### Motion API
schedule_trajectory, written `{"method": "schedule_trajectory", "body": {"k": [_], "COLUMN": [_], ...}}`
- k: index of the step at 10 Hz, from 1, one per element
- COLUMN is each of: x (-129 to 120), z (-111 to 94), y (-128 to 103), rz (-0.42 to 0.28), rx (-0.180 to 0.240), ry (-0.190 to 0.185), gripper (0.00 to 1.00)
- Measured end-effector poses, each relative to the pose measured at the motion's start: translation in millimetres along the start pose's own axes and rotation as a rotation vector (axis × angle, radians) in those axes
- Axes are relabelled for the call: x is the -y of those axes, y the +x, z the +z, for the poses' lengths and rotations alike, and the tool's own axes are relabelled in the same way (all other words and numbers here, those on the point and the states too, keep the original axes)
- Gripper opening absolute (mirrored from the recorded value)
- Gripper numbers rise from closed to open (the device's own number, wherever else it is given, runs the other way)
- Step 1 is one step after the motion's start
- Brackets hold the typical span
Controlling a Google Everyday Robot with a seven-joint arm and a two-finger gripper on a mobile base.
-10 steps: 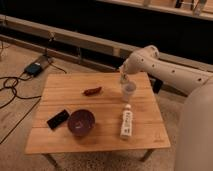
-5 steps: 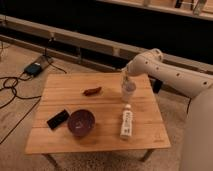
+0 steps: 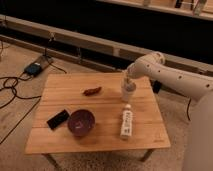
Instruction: Place the white sponge in the ceramic cup
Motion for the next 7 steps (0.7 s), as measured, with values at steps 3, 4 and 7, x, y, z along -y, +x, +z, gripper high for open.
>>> {"method": "schedule_trajectory", "body": {"k": [3, 4, 7], "x": [8, 9, 14], "z": [0, 0, 2], "y": [3, 3, 6], "rz": [0.008, 0.008, 0.003], "rx": [0.008, 0.011, 0.012], "ry": [0.014, 0.018, 0.031], "gripper": [0.00, 0.00, 0.00]}}
